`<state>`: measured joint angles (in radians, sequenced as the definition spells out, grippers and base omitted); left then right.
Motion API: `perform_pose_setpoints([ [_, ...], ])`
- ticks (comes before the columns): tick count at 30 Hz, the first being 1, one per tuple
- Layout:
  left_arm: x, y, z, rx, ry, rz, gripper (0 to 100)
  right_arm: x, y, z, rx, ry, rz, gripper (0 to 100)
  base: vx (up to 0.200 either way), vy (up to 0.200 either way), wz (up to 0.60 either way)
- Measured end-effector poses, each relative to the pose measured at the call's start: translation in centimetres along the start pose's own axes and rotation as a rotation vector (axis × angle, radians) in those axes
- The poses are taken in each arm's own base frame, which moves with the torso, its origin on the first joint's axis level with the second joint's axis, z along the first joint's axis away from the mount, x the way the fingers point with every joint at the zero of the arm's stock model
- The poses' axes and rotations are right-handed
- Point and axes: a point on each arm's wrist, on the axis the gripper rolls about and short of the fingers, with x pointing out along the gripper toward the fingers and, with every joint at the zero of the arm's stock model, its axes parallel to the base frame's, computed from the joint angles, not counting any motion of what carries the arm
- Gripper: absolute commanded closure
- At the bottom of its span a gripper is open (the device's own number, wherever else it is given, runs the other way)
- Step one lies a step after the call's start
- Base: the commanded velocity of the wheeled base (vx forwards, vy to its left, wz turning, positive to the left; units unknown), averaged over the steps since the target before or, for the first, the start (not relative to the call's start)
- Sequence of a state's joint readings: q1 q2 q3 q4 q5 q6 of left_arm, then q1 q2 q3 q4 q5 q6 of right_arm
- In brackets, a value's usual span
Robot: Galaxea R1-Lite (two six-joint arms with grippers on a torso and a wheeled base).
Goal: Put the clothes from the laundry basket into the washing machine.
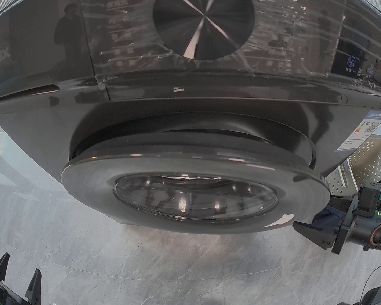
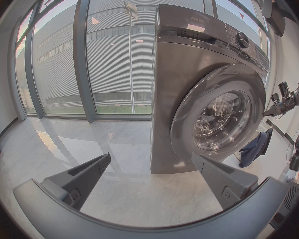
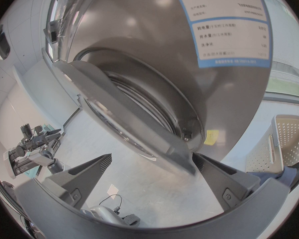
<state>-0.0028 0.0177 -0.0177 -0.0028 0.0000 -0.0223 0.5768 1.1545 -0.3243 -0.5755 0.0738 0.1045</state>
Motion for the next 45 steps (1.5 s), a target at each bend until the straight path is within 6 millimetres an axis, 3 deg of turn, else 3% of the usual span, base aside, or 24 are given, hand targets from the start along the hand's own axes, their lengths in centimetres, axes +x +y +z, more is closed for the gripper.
perform_pose_setpoints([
  [5, 0.0, 0.0, 0.0, 0.002, 0.0, -0.001, 0, -0.7, 0.0, 0.0, 0.002, -0.023, -0.003, 0, -0.08, 0.0, 0.0],
  [11, 0.0, 0.0, 0.0, 0.001, 0.0, 0.0, 0, -0.1, 0.1, 0.7, -0.004, -0.034, 0.002, 0, -0.133, 0.0, 0.0],
  [21, 0.0, 0.0, 0.0, 0.003, 0.0, -0.001, 0, -0.3, 0.5, -1.3, -0.011, 0.039, 0.045, 0, 0.0, 0.0, 0.0],
  [28, 0.0, 0.0, 0.0, 0.005, 0.0, -0.001, 0, -0.6, 0.5, -0.9, -0.009, 0.011, 0.05, 0, -0.029, 0.0, 0.0],
  [35, 0.0, 0.0, 0.0, 0.006, 0.002, -0.003, 0, 0.6, 0.7, -0.5, -0.014, 0.032, 0.058, 0, -0.143, 0.0, 0.0],
  [45, 0.0, 0.0, 0.0, 0.005, 0.002, -0.003, 0, 0.4, 1.0, -1.6, -0.009, 0.072, 0.084, 0, 0.0, 0.0, 0.0],
])
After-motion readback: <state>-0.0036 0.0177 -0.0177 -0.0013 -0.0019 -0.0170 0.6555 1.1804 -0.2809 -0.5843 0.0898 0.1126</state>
